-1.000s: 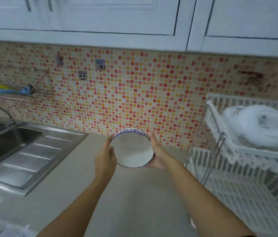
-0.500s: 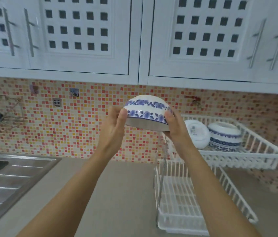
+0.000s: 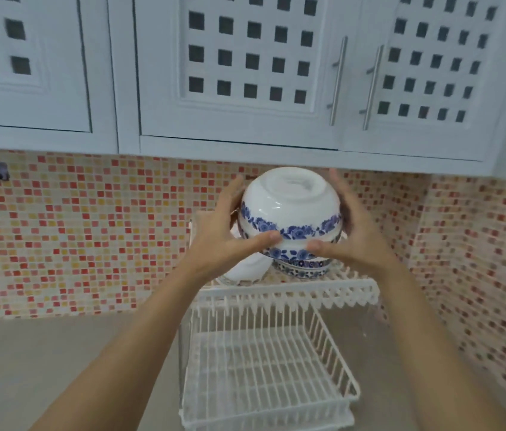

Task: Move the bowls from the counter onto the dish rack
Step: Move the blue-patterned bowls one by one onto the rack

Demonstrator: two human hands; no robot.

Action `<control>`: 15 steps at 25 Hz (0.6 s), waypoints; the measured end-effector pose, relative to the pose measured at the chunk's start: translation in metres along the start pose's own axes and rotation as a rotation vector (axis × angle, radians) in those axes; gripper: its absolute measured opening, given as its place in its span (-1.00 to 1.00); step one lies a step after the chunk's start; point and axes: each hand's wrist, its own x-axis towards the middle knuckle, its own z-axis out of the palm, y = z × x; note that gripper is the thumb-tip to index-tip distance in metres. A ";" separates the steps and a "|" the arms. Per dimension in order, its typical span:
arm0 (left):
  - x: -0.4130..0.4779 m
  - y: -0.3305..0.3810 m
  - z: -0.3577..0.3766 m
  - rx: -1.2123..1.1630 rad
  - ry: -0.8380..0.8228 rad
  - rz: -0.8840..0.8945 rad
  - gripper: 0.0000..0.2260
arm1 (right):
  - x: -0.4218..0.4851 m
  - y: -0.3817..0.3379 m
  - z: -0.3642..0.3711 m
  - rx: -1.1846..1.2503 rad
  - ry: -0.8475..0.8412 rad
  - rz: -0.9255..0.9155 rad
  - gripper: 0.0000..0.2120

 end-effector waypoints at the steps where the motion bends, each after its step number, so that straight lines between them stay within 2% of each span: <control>1: 0.011 -0.002 0.014 0.025 -0.025 0.000 -0.04 | 0.002 0.009 -0.017 -0.055 -0.025 0.026 0.16; 5: 0.048 -0.022 0.064 0.183 -0.110 -0.034 0.07 | 0.014 0.058 -0.060 -0.267 -0.108 0.088 0.28; 9: 0.065 -0.046 0.108 0.490 -0.131 -0.038 0.07 | 0.022 0.112 -0.067 -0.446 -0.248 0.082 0.33; 15: 0.070 -0.070 0.132 0.621 -0.124 -0.101 0.09 | 0.033 0.158 -0.060 -0.520 -0.387 0.082 0.33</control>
